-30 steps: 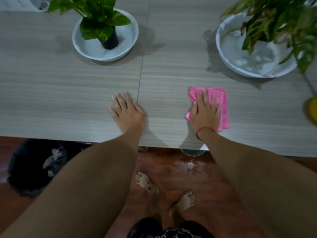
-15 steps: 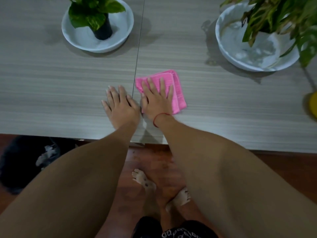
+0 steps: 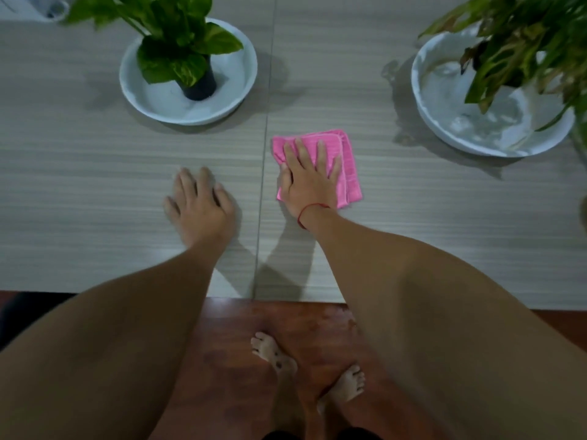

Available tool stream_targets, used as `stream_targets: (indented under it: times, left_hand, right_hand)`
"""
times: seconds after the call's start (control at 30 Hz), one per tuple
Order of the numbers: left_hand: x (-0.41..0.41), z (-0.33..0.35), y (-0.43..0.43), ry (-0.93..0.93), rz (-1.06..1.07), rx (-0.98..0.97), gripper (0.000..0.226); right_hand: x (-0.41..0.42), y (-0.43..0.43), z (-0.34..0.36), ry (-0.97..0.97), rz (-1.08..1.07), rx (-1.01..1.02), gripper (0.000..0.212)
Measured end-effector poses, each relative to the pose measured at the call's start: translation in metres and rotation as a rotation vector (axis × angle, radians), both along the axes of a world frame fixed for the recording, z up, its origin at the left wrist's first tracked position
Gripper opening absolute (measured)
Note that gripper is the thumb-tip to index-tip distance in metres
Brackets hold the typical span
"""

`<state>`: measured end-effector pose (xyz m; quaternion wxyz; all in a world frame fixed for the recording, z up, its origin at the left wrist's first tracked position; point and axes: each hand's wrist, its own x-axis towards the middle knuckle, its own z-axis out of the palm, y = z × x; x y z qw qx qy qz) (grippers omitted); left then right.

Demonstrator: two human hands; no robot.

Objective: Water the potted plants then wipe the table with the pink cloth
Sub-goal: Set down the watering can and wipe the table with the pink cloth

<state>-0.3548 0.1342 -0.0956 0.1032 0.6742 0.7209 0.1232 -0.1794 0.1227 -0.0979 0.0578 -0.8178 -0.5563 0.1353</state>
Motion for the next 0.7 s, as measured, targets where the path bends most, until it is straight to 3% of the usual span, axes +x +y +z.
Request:
stream_targets:
  times: [0.17,0.33,0.53,0.6,0.7]
  left_hand:
    - [0.001,-0.005,0.003,-0.024,-0.013,-0.018,0.052]
    - [-0.002,-0.007,0.001,-0.010,-0.045,-0.015,0.057]
    - [-0.006,-0.002,0.000,-0.065,-0.040,-0.020,0.052]
    - [-0.005,-0.001,-0.001,-0.063,-0.033,-0.018,0.052]
    - [-0.004,-0.003,-0.001,-0.060,-0.040,-0.010,0.052]
  right_hand:
    - [-0.034,0.034,0.003,0.021,0.025,-0.007,0.054]
    - [-0.065,0.028,0.003,0.046,0.237,0.019,0.053]
    - [-0.030,-0.019,0.002,0.020,0.478,0.045,0.051]
    - [-0.011,-0.037,0.001,0.012,0.450,0.057,0.051]
    - [0.020,-0.063,-0.002,-0.030,0.240,0.043,0.052]
